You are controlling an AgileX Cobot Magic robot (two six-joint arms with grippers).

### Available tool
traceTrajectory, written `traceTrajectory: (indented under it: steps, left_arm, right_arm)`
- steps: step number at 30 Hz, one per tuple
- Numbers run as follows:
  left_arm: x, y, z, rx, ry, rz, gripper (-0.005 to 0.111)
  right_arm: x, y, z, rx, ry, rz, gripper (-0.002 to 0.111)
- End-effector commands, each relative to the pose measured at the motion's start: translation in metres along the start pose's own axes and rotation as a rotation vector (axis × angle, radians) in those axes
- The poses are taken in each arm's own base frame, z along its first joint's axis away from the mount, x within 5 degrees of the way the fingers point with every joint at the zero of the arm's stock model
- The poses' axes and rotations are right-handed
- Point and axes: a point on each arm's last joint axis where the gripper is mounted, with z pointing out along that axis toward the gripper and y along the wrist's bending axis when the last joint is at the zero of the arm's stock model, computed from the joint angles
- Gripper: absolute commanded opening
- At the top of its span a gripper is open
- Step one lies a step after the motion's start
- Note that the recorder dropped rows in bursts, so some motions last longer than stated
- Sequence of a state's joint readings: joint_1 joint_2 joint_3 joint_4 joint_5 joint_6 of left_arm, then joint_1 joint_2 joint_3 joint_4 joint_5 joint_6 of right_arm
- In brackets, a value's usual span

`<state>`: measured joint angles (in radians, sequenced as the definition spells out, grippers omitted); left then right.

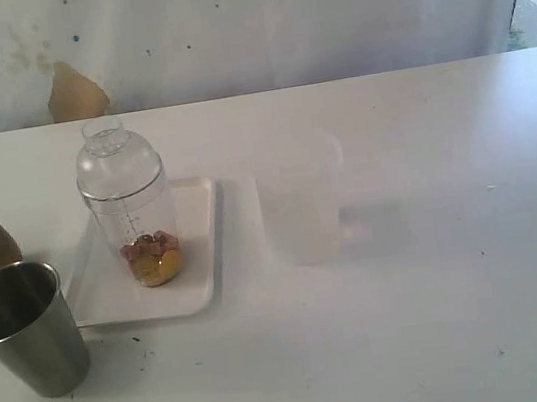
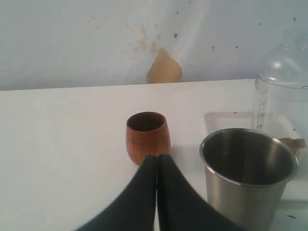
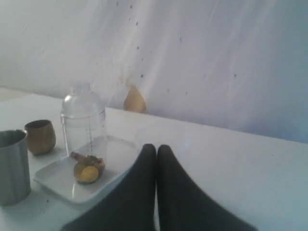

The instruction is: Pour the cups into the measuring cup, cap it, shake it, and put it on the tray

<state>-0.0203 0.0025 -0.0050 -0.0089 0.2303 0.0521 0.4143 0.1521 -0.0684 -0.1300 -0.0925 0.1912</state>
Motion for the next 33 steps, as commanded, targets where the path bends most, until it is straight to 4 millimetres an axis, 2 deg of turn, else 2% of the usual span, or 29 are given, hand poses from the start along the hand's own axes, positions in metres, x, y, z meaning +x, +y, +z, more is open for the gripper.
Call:
traceTrajectory:
  steps: [1,7,13,23,33]
  left_arm:
    - [0.002,0.000,0.000,0.002,0.004,0.000,0.001]
    - [0.002,0.000,0.000,0.002,0.004,0.000,0.001]
    - [0.002,0.000,0.000,0.002,0.004,0.000,0.001]
    - [0.002,0.000,0.000,0.002,0.004,0.000,0.001]
    - [0.002,0.000,0.000,0.002,0.004,0.000,0.001]
  right_arm:
    - [-0.008,-0.003,-0.011,0.065,-0.121,-0.019,0.000]
    - [-0.008,-0.009,-0.017,0.180,-0.165,-0.113,0.000]
    - [0.007,-0.016,-0.017,0.274,-0.130,-0.158,0.000]
    - [0.028,-0.019,-0.017,0.298,0.103,-0.136,0.000]
    - [0.042,-0.028,-0.023,0.477,0.264,-0.108,0.000]
